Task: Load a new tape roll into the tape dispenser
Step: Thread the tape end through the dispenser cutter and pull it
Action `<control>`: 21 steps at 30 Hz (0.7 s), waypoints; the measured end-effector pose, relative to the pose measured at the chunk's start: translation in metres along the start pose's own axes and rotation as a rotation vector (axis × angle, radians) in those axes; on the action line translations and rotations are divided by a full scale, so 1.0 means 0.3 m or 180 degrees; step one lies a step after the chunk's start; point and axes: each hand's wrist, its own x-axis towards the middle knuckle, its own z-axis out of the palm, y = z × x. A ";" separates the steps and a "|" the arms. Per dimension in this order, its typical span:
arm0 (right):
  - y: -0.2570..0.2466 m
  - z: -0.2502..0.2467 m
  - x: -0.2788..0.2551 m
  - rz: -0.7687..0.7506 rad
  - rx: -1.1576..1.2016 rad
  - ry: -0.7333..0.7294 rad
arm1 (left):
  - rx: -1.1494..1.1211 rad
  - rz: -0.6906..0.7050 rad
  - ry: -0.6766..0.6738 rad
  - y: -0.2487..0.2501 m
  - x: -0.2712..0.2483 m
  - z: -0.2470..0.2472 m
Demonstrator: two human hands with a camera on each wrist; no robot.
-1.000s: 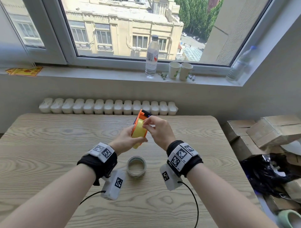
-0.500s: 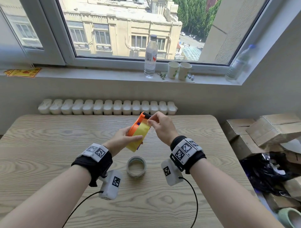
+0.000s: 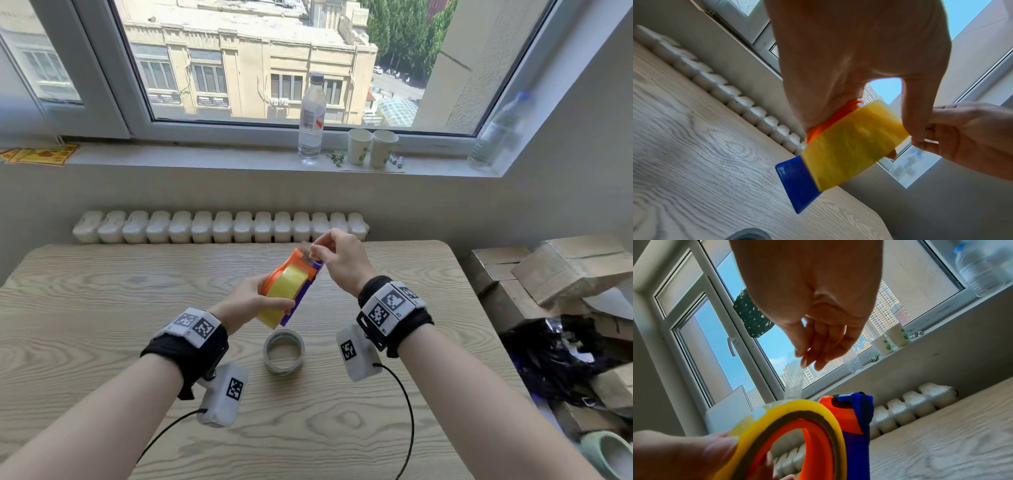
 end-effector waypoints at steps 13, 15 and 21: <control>0.029 -0.013 0.006 0.0160 0.0025 0.0109 | 0.0228 -0.0203 0.0278 -0.053 -0.012 -0.011; 0.049 -0.019 0.011 0.0320 -0.0013 0.0154 | 0.0031 -0.0203 0.0184 -0.065 -0.012 -0.024; 0.092 -0.029 0.011 0.0483 -0.0033 0.0273 | 0.0066 -0.0115 0.0327 -0.068 -0.011 -0.023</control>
